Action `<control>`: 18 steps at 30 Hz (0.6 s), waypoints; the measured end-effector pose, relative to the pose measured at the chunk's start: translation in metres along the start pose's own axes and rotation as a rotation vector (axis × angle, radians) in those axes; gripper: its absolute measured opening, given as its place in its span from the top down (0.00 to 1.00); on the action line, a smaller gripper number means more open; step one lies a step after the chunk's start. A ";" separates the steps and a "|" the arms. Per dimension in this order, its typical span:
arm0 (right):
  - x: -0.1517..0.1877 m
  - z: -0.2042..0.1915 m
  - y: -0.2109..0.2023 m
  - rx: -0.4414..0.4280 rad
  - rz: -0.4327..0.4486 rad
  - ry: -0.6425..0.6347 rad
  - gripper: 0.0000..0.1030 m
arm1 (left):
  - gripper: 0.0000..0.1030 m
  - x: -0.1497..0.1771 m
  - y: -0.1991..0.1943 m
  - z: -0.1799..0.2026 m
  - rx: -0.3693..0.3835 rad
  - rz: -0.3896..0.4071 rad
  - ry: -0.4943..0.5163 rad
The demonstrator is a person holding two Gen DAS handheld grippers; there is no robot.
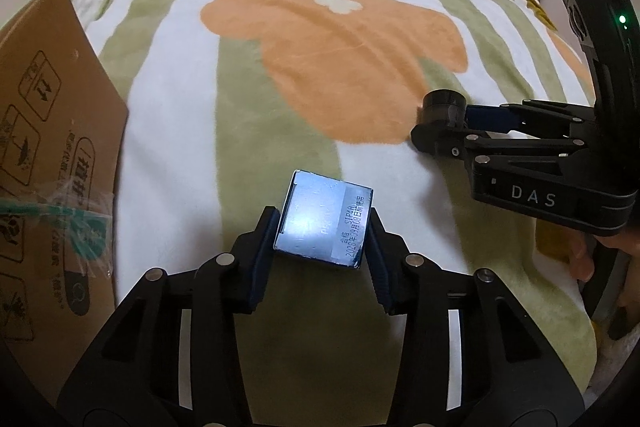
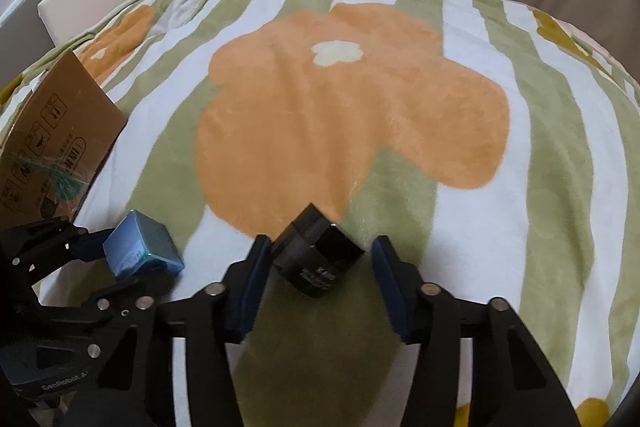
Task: Organize objects
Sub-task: 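Grasp the silver cube with the left tool while the right tool grasps the black jar, then carry the silver cube and black jar over the cardboard box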
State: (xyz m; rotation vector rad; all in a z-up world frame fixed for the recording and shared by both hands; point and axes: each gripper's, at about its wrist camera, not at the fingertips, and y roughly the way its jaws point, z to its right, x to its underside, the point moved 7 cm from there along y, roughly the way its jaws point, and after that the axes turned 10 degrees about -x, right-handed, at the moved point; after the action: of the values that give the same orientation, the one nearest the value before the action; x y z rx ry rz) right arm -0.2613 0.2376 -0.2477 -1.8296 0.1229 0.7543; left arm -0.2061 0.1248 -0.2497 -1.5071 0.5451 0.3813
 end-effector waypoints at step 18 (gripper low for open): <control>0.010 -0.035 -0.061 0.044 0.063 -0.027 0.59 | 0.63 -0.003 -0.069 -0.011 0.014 0.103 -0.040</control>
State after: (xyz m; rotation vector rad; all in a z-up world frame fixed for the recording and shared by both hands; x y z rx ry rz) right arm -0.2118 0.2336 -0.1970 -1.7799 0.1793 0.8142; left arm -0.1712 0.1116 -0.1908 -1.4585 0.5936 0.4855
